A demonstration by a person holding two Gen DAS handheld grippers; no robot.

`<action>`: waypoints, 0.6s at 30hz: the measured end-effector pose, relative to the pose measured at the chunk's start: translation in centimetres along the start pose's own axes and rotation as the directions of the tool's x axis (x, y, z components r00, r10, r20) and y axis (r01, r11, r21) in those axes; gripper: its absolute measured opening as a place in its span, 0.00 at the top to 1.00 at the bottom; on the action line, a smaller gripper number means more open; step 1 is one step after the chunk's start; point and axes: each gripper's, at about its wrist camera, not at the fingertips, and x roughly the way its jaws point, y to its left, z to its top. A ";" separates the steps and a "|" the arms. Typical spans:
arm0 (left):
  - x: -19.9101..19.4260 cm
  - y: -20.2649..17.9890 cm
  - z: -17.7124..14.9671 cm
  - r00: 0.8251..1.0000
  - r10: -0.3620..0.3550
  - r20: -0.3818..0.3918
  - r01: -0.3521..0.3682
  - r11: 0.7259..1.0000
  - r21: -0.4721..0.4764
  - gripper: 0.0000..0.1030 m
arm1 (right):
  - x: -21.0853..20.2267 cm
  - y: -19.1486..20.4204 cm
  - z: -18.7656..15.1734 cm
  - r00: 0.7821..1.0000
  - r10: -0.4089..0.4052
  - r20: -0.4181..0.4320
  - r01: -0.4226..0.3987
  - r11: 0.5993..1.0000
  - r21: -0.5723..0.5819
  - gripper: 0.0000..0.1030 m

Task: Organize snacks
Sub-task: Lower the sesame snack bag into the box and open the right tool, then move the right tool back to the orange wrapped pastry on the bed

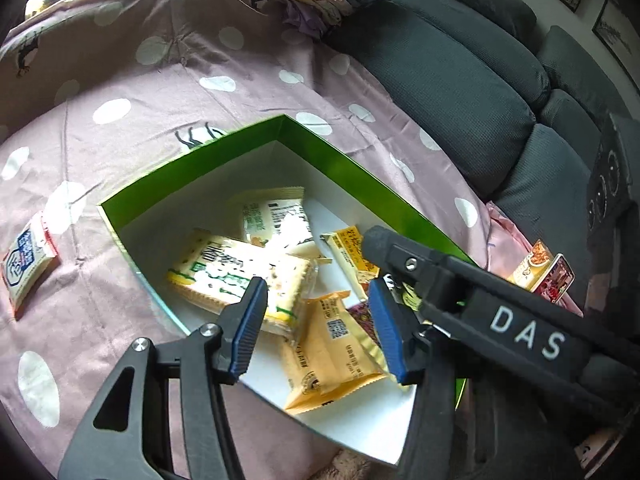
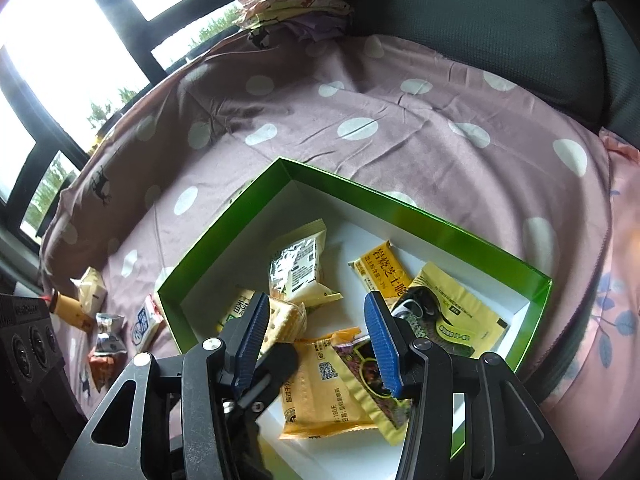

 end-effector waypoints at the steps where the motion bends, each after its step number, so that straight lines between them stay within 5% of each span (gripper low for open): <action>1: -0.7 0.6 -0.1 1.000 0.009 0.017 -0.009 1.000 -0.014 0.45 | 0.0 0.1 0.0 1.000 -0.003 0.002 0.003 1.000 -0.004 0.51; 6: -5.3 5.0 -0.8 0.990 0.097 0.106 -0.085 0.990 -0.113 0.27 | -0.4 1.4 -0.1 0.999 0.025 0.022 -0.024 0.999 -0.026 0.48; 9: -8.4 8.3 -1.9 0.967 0.213 0.144 -0.183 0.964 -0.193 0.20 | -1.0 2.8 -0.3 0.997 0.051 0.051 -0.048 0.997 -0.056 0.38; 13: -12.9 13.2 -4.4 0.915 0.364 0.172 -0.311 0.910 -0.274 0.16 | -1.2 5.1 -0.8 0.994 0.084 0.067 -0.076 0.991 -0.106 0.30; 18: -18.3 20.4 -7.7 0.821 0.553 0.144 -0.449 0.780 -0.437 0.09 | -0.5 8.6 -1.9 0.993 0.099 0.061 -0.087 0.978 -0.187 0.28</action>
